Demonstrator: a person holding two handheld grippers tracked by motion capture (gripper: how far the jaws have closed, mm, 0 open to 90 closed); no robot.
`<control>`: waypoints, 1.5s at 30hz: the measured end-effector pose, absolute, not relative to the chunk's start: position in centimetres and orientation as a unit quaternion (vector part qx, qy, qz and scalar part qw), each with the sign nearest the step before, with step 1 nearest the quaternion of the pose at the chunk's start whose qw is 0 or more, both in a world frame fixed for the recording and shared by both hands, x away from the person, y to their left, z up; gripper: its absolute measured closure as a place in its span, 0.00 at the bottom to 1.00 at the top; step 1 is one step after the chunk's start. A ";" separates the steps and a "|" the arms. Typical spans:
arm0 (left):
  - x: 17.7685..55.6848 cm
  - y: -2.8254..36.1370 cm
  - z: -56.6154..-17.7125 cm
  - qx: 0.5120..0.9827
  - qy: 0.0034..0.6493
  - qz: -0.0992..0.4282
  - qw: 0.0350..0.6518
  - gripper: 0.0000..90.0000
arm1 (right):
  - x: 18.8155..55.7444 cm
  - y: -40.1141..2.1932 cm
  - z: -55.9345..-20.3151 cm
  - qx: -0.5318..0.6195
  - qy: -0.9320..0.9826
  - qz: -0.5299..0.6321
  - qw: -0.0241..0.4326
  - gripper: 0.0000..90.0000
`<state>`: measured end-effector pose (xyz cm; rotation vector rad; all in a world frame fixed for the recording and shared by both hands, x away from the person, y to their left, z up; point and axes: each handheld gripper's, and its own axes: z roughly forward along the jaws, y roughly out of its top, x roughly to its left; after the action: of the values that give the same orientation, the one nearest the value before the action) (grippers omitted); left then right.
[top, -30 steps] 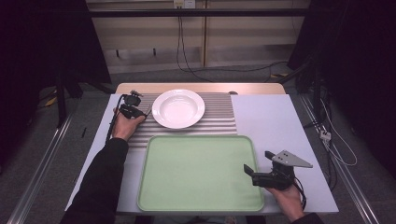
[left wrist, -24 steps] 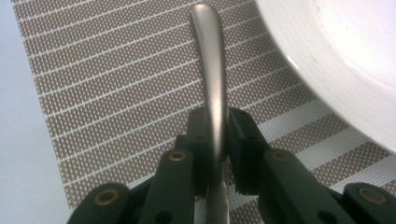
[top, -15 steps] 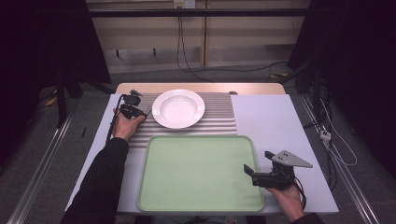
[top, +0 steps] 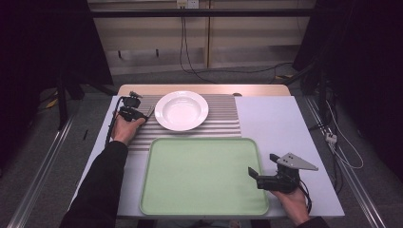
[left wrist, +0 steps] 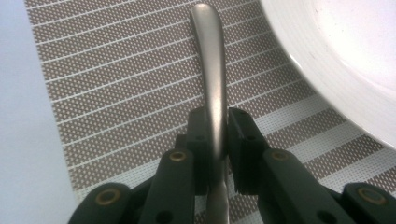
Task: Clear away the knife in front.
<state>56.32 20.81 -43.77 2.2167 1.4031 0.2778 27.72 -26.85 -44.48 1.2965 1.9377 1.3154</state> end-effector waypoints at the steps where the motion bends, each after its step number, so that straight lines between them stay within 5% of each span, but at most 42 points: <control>1: 56.3 20.9 -43.6 0.815 0.513 0.105 0.250 0.89 | 27.7 -26.8 -44.5 0.472 0.704 0.478 0.230 0.02; 45: 46.9 17.4 -37.3 0.843 0.422 0.125 0.309 0.89 | 27.6 -26.7 -44.4 0.471 0.704 0.478 0.233 0.02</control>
<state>46.93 17.38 -37.27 2.2288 1.1160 0.3294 27.65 -26.72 -44.42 1.2944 1.9330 1.3143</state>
